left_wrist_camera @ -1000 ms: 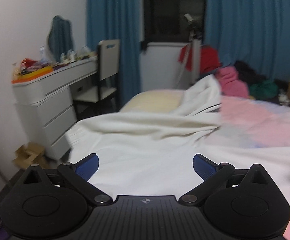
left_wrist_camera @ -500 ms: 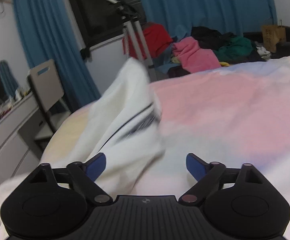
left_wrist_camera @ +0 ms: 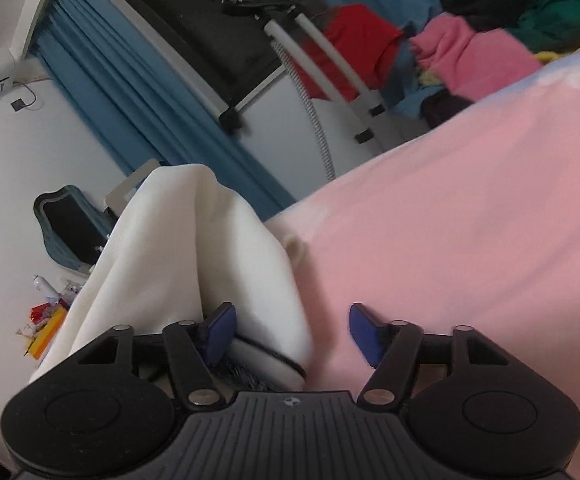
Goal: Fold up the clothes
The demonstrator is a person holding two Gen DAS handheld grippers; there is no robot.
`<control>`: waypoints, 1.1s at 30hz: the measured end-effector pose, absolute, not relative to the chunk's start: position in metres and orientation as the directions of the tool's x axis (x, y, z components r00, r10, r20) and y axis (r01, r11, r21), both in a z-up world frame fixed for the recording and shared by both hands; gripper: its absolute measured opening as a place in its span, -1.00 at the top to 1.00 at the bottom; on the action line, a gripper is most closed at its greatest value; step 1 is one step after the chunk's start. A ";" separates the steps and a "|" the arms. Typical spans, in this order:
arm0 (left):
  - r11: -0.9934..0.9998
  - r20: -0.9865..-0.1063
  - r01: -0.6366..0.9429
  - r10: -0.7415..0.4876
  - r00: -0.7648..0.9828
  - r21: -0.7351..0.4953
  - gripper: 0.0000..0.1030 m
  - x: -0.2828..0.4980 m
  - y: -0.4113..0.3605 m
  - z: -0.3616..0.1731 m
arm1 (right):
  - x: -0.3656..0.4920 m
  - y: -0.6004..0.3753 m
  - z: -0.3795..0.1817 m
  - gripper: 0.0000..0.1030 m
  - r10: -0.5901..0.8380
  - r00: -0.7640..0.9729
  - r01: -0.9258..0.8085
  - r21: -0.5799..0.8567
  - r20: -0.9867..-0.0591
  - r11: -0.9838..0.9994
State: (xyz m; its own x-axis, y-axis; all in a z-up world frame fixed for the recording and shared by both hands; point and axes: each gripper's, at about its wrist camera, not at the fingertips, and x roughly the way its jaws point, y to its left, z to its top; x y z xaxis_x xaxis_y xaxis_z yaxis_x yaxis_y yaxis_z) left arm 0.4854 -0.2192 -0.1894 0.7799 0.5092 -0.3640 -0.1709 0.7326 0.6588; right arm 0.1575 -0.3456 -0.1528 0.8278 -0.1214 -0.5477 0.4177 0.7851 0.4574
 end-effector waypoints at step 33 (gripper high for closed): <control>0.943 -0.530 0.330 -0.257 0.809 0.048 -0.39 0.338 -0.263 -0.056 | 0.128 -0.361 -0.143 -0.58 -0.217 0.840 0.470 0.468 -0.498 0.748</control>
